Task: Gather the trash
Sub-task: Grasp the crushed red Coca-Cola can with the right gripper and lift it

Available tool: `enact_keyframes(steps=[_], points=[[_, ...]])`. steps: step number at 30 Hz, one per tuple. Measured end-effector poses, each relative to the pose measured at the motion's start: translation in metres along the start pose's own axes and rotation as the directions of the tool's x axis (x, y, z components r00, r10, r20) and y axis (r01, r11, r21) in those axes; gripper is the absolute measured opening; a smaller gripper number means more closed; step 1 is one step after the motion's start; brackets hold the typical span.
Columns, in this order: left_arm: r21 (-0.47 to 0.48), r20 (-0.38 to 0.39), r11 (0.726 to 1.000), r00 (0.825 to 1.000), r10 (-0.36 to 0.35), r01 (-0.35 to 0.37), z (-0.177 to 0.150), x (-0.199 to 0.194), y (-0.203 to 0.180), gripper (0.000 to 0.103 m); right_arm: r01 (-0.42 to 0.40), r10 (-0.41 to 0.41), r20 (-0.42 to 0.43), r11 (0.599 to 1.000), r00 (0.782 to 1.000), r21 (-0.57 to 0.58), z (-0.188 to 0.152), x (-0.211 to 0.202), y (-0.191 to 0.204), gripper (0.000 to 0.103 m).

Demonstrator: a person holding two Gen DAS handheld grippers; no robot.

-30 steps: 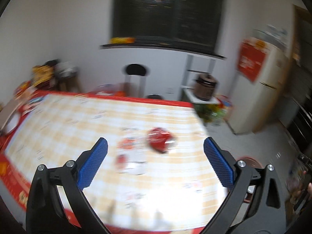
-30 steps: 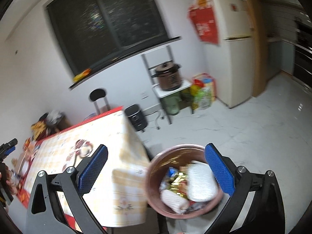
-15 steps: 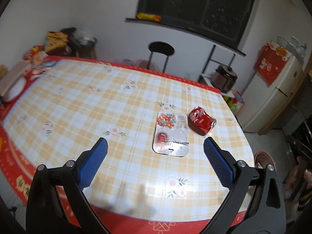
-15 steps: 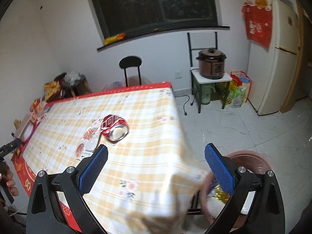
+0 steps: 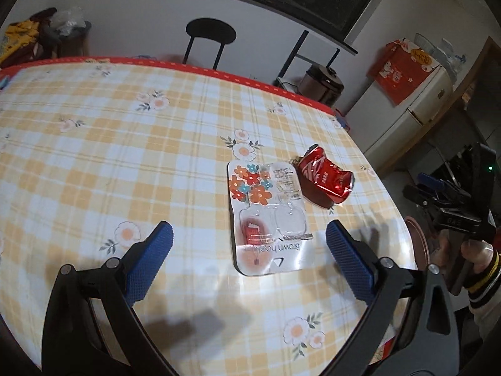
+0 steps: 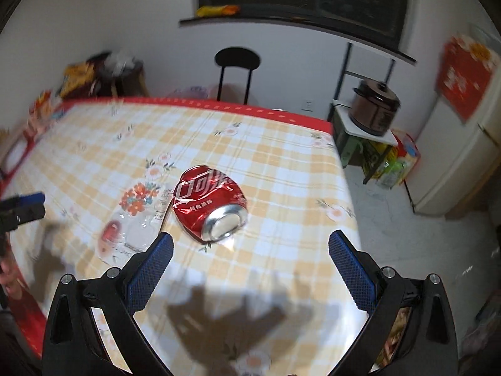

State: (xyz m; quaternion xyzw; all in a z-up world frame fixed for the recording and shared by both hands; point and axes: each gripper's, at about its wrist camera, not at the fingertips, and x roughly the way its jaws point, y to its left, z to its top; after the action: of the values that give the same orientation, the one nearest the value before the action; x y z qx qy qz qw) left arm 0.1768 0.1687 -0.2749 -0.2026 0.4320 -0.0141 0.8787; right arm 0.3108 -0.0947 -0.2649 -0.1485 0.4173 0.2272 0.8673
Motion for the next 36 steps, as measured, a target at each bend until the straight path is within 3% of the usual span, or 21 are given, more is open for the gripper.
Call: enact_keyframes(steps=[5,7,10,17,21,29,36], points=[[-0.051,-0.032,0.996,0.997,-0.069,0.067,0.004,0.025,0.017,0.094,-0.001,-0.013,-0.091,0.989,0.996,-0.145,0.011,0.043,0.024,0.098],[-0.067,-0.045,0.995,0.996,-0.081,0.078,0.005,0.033,0.022,0.088,-0.004,-0.022,-0.120,0.976,0.993,-0.216,0.014,0.061,0.036,0.098],[-0.095,-0.061,0.992,0.994,-0.093,0.087,0.007,0.043,0.030,0.086,-0.011,-0.038,-0.160,0.955,0.986,-0.296,0.018,0.084,0.049,0.098],[-0.112,-0.089,0.985,0.987,-0.138,0.127,0.008,0.059,0.037,0.075,-0.055,-0.029,-0.233,0.937,0.972,-0.345,0.031,0.125,0.062,0.098],[-0.125,-0.105,0.982,0.982,-0.154,0.141,0.009,0.068,0.039,0.069,-0.085,-0.013,-0.266,0.932,0.964,-0.353,0.036,0.140,0.063,0.098],[-0.119,-0.135,0.981,0.976,-0.168,0.153,0.009,0.081,0.036,0.068,-0.159,0.065,-0.342,0.954,0.938,-0.253,0.039,0.160,0.056,0.098],[-0.085,-0.160,0.986,0.974,-0.157,0.145,0.012,0.096,0.028,0.068,-0.182,0.128,-0.310,0.972,0.942,-0.151,0.036,0.149,0.047,0.095]])
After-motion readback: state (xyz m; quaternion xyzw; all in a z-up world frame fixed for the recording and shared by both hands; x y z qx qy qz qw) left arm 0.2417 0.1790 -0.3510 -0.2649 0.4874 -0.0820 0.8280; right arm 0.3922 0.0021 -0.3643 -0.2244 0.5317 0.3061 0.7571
